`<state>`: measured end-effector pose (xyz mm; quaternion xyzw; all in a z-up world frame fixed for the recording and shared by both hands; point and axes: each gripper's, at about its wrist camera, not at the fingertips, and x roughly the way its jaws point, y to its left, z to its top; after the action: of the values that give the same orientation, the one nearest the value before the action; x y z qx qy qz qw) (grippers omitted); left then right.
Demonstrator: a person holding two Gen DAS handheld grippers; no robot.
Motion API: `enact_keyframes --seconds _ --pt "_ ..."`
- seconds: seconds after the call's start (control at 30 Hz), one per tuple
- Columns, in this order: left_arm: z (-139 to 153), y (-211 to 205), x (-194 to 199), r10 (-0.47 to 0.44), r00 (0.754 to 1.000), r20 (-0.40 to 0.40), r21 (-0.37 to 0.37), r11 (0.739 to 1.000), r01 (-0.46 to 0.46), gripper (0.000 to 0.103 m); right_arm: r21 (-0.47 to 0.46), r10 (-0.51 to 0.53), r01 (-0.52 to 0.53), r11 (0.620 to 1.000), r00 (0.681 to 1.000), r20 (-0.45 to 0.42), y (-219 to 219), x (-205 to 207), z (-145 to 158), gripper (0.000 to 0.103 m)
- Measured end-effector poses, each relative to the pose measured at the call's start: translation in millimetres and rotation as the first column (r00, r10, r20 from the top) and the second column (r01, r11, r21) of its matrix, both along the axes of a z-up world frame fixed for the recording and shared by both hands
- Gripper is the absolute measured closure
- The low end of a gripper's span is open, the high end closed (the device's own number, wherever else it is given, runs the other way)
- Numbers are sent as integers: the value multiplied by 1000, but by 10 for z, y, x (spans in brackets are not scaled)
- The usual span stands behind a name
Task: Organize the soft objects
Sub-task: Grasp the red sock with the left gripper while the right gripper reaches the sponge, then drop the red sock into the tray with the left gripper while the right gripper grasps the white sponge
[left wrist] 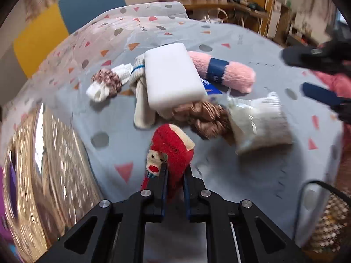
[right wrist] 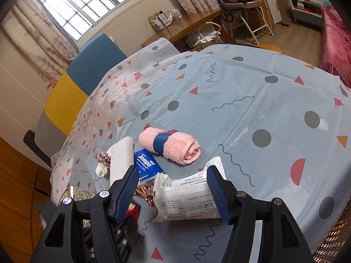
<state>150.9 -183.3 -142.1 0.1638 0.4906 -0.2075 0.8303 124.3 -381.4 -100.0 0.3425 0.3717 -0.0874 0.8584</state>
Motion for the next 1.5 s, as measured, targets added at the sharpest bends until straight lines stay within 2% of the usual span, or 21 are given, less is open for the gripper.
enact_keyframes --seconds 0.1,0.2,0.37,0.57,0.67,0.8,1.03,1.23,1.37,1.5 --pt "87 80 -114 12 1000 -24 -60 998 -13 91 8 17 -17 1000 1000 -19 14 30 -40 38" --pt "255 73 -150 1 1000 2 -93 996 -1 91 1 29 -29 1000 999 -44 43 56 -78 38" --pt "565 164 87 44 999 12 -165 985 -41 91 -17 41 -43 999 996 -81 80 85 -122 38" --pt "997 465 566 168 985 45 -244 958 -152 91 -37 58 -62 997 992 -108 120 109 -148 38" --pt "1240 732 734 242 967 83 -269 939 -212 91 -46 63 -69 997 991 -116 138 118 -150 38" --pt "1489 1239 844 350 929 120 -313 901 -299 91 -58 75 -83 995 989 -131 174 140 -164 38" --pt "1650 2227 599 501 850 166 -367 831 -418 91 -101 111 -128 987 982 -154 293 187 -173 38" --pt "1510 2959 230 602 784 153 -404 761 -507 91 -178 178 -211 961 967 -182 507 273 -147 38" --pt "1317 3288 -45 649 749 134 -401 727 -558 91 -216 244 -278 936 954 -173 705 421 -37 38" --pt "1132 3572 -335 692 715 96 -409 682 -606 91 -276 291 -331 902 940 -178 932 729 78 32"
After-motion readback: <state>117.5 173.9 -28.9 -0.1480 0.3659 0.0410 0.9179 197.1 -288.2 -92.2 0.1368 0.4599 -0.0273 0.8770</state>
